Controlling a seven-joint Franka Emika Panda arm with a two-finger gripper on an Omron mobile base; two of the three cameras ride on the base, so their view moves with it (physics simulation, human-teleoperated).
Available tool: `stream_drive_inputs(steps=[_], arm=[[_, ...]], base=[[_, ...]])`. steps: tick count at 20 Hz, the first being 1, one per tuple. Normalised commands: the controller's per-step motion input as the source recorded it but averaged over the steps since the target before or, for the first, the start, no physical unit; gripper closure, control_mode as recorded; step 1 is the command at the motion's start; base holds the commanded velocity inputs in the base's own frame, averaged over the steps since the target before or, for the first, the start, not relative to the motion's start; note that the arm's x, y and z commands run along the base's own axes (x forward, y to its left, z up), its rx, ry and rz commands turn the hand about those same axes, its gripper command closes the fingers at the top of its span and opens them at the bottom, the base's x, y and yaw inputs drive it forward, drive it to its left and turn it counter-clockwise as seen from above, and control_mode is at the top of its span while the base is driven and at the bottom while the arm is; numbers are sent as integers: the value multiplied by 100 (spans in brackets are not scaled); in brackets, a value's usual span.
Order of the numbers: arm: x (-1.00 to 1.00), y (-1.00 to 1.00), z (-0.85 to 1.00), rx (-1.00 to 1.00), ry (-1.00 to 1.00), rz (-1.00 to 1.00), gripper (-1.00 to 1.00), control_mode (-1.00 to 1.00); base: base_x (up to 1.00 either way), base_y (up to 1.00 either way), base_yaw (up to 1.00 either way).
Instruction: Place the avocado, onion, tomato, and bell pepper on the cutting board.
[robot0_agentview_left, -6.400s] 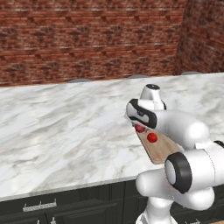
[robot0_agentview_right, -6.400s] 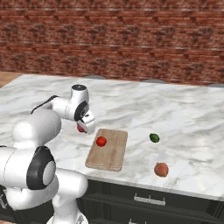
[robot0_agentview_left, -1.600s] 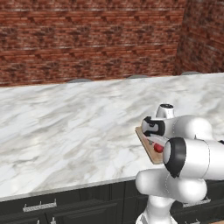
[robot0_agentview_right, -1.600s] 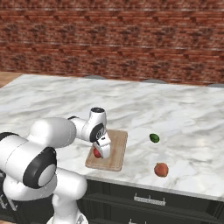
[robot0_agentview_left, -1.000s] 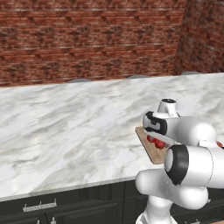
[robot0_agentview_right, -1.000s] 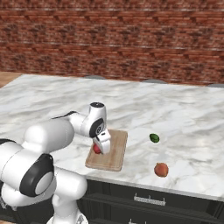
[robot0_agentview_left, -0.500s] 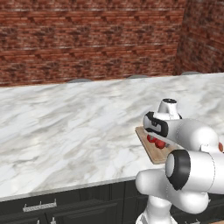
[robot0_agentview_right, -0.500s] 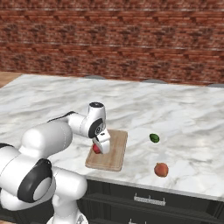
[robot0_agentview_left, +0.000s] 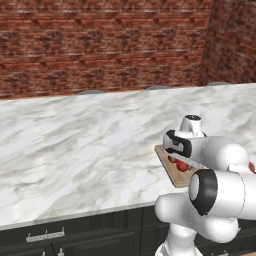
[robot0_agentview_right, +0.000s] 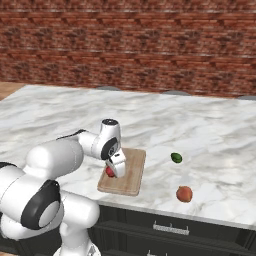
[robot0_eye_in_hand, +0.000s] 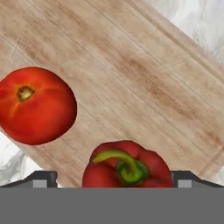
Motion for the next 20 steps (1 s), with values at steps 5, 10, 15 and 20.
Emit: stream_drive_inputs(steps=[5,10,15,20], arm=[[2,8,-39,0,0,0,-100,-100],[3,2,-21,0,0,0,-100,-100],[0,0,-52,0,1,0,-100,-100],[-5,-11,-61,-3,-4,0,-100,-100]], base=[[0,0,0],[0,0,0],[0,0,0],[0,0,0]])
